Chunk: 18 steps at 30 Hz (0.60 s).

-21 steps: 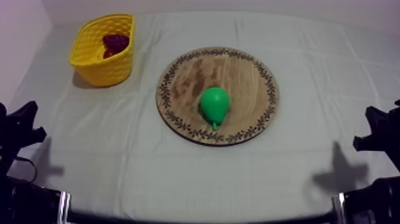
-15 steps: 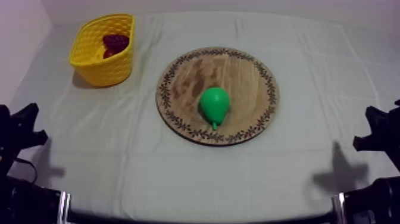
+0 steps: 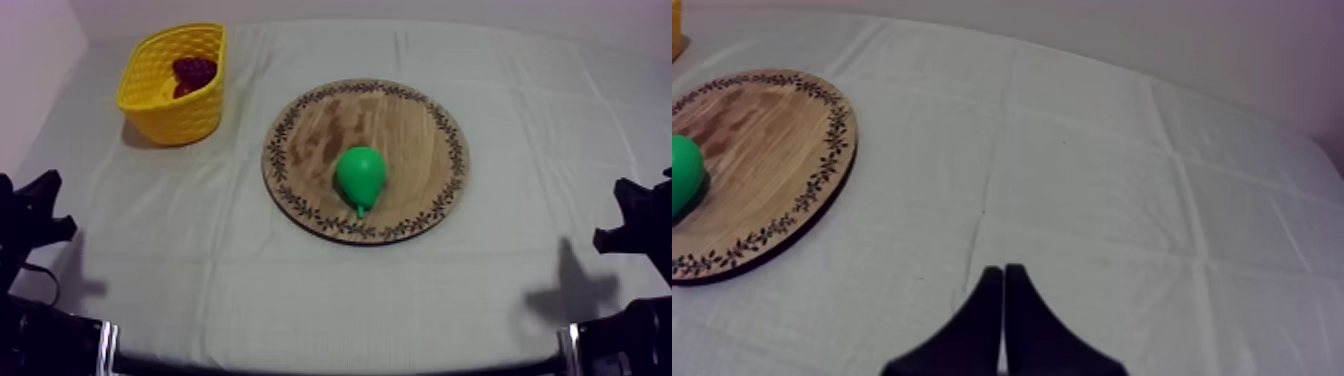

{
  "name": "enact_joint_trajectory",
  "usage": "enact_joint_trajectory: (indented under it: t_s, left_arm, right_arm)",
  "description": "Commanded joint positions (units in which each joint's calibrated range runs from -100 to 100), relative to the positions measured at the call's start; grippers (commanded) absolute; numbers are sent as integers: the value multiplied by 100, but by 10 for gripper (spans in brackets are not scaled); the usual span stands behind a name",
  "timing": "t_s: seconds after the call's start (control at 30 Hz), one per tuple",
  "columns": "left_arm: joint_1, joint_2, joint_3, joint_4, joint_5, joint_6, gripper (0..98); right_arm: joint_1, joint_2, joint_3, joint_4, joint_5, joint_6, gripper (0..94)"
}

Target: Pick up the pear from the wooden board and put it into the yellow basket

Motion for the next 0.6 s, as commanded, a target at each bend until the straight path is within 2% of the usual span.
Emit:
enact_joint_trajectory:
  t_s: [0.0,0.23,0.57]
  left_arm:
    - [-20,92,-81,-41,-21,39,0]
    - [-12,971,-1097,-49,-22,208,0]
    - [286,2690,-3130,27,450,312,0]
  right_arm:
    - [0,1,5,1,9,0,5]
    - [0,1,5,1,9,0,5]
    - [0,1,5,1,9,0,5]
